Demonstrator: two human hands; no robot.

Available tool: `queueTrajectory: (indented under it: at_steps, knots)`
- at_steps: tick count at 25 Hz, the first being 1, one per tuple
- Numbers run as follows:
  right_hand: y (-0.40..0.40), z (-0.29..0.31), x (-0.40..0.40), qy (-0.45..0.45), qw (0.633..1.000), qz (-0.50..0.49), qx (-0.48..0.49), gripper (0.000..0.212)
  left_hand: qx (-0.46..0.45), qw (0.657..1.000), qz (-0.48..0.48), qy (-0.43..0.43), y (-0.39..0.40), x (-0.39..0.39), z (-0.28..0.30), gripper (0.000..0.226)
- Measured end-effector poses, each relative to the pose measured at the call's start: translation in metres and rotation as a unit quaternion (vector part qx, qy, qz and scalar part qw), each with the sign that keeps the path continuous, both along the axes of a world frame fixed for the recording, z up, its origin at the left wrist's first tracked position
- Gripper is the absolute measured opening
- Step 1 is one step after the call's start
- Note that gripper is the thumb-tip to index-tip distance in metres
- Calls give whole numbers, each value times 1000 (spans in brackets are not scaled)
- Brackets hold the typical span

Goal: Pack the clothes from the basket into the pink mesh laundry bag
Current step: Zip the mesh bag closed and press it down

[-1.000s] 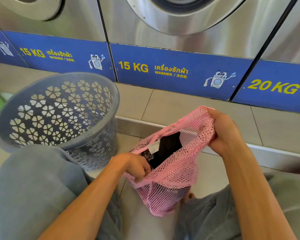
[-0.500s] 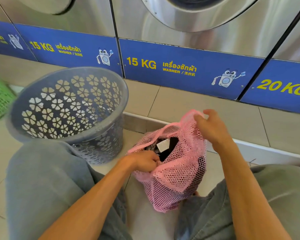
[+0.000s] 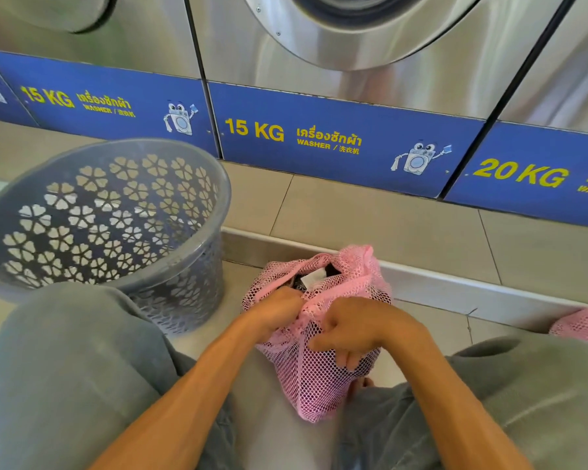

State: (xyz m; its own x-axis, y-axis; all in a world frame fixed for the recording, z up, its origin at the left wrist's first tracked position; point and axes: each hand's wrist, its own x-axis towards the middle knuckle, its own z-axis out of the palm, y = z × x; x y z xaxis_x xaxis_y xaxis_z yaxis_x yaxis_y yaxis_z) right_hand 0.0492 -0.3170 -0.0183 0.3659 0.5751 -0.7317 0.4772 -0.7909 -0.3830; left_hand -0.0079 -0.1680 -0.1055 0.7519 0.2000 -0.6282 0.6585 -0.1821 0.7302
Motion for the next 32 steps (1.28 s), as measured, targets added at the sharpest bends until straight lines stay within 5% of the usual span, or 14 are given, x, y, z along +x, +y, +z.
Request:
queueTrajectory:
  at_steps: [4,9,15,19,24,27,29,32]
  knots:
    - [5,-19,4,-112,994,-16,-7,45,17,998,-51,14,-4,1,5,21]
    - [11,-20,11,-112,990,3,90,27,21,999,-26,-14,-4,-3,18,16]
    - [2,-17,29,-144,987,-12,74,24,63,994,-69,-61,27,-8,47,21]
    - [-4,-12,35,-136,988,-30,73,25,139,971,-185,-62,25,-10,38,26]
    - [-4,-17,37,-125,984,-77,102,24,252,943,-172,-130,8,-9,25,23]
    - [-4,-21,36,-203,957,-125,163,13,245,952,-138,-123,15,-7,26,19]
    - [3,-21,30,-269,908,-172,271,6,241,958,-107,-110,21,-7,28,21]
    - [16,-18,17,-294,864,-185,364,5,153,981,-31,-112,24,-7,34,25]
